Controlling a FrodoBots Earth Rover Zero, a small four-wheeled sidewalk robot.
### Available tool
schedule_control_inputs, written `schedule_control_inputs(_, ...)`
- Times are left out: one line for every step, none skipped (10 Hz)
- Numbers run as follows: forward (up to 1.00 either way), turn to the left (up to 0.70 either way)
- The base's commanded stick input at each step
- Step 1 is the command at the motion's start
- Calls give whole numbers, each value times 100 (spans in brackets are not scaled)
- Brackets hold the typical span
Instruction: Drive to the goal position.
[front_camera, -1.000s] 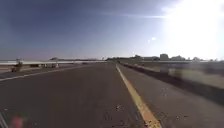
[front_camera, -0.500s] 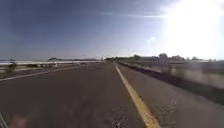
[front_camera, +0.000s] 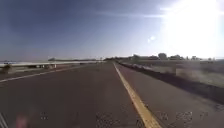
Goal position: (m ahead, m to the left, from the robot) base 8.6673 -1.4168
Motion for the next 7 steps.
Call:
schedule_control_inputs(70, 0)
schedule_control_inputs(70, 0)
schedule_control_inputs(70, 0)
schedule_control_inputs(70, 0)
schedule_control_inputs(70, 0)
schedule_control_inputs(70, 0)
schedule_control_inputs(70, 0)
